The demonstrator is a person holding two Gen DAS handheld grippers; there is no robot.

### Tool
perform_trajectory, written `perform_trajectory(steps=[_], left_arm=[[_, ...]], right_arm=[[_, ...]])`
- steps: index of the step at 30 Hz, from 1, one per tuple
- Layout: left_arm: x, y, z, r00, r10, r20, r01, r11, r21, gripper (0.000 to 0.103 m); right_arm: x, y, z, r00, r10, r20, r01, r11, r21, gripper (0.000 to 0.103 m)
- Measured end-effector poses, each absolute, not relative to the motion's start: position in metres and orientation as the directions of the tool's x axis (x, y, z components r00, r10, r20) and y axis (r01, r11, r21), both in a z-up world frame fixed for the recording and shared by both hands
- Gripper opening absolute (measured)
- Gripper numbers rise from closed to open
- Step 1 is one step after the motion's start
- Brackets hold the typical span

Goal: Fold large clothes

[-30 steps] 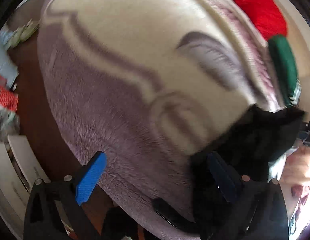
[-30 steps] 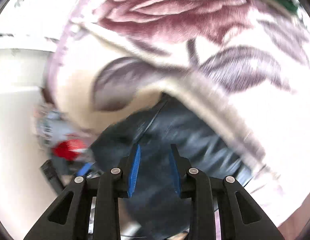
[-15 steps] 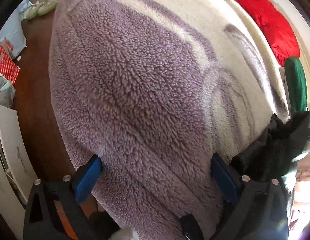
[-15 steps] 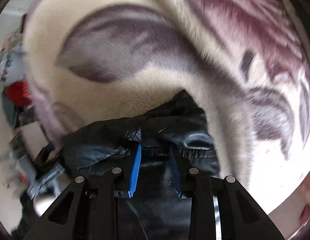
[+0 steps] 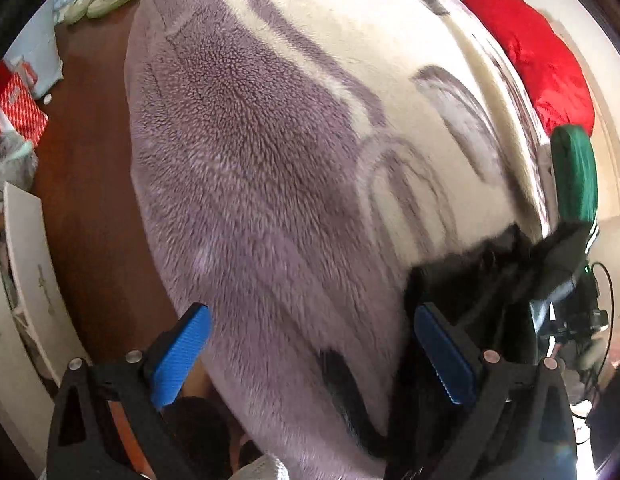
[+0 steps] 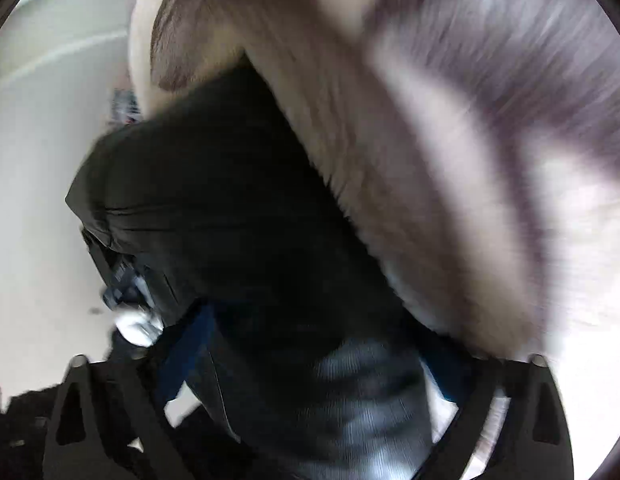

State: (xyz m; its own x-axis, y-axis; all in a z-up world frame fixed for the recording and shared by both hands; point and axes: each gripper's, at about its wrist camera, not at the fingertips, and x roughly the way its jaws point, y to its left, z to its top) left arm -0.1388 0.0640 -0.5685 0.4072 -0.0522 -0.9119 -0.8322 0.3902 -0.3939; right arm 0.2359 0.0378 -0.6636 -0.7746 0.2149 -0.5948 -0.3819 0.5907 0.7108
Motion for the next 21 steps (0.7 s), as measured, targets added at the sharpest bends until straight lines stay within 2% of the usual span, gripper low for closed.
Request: perform_trajectory(steps=[3, 5, 7, 10, 12, 14, 15, 16, 17, 18, 21], left_arm=[[-0.143, 0.052, -0.562, 0.383, -0.04, -0.923, -0.83, 0.423, -0.363, 0.103], [-0.144, 0.048, -0.559, 0.377, -0.047, -0.925, -0.828, 0.431, -0.359, 0.103], [-0.136, 0.045, -0.558, 0.374, -0.05, -0.926, -0.821, 0.447, -0.356, 0.103], [-0.121, 0.048, -0.547, 0.364, -0.029, -0.931, -0.81, 0.484, -0.332, 0.103], [-0.113, 0.047, -0.538, 0.368, -0.015, -0.93, -0.804, 0.497, -0.327, 0.103], [-0.112, 0.045, -0.528, 0.387, -0.003, -0.922, -0.796, 0.505, -0.335, 0.103], [-0.112, 0.043, -0.522, 0.386, 0.002, -0.922, -0.795, 0.507, -0.332, 0.103], [-0.113, 0.04, -0.517, 0.391, 0.001, -0.92, -0.793, 0.509, -0.336, 0.103], [-0.109, 0.039, -0.514, 0.399, -0.004, -0.917, -0.788, 0.51, -0.345, 0.103], [-0.108, 0.034, -0.508, 0.407, -0.016, -0.913, -0.781, 0.512, -0.357, 0.103], [-0.1, 0.015, -0.496, 0.432, -0.069, -0.899, -0.752, 0.523, -0.401, 0.103]], right_arm=[[0.224, 0.041, -0.662, -0.713, 0.267, -0.648, -0.433, 0.56, 0.707, 0.103], [0.226, 0.025, -0.648, -0.646, 0.343, -0.682, -0.414, 0.593, 0.69, 0.081], [0.225, 0.003, -0.634, -0.591, 0.406, -0.697, -0.35, 0.649, 0.675, 0.07], [0.213, -0.048, -0.611, -0.396, 0.535, -0.746, -0.207, 0.74, 0.64, 0.063], [0.191, -0.101, -0.597, -0.181, 0.611, -0.771, -0.03, 0.78, 0.625, 0.062], [0.163, -0.135, -0.593, -0.073, 0.615, -0.785, 0.081, 0.788, 0.61, 0.068], [0.157, -0.145, -0.595, -0.082, 0.599, -0.797, 0.107, 0.8, 0.59, 0.073], [0.15, -0.15, -0.6, -0.135, 0.573, -0.808, 0.122, 0.819, 0.56, 0.082], [0.141, -0.151, -0.61, -0.231, 0.55, -0.803, 0.131, 0.835, 0.535, 0.086], [0.131, -0.154, -0.621, -0.351, 0.528, -0.773, 0.139, 0.846, 0.515, 0.087], [0.132, -0.166, -0.616, -0.49, 0.441, -0.752, 0.053, 0.876, 0.479, 0.087]])
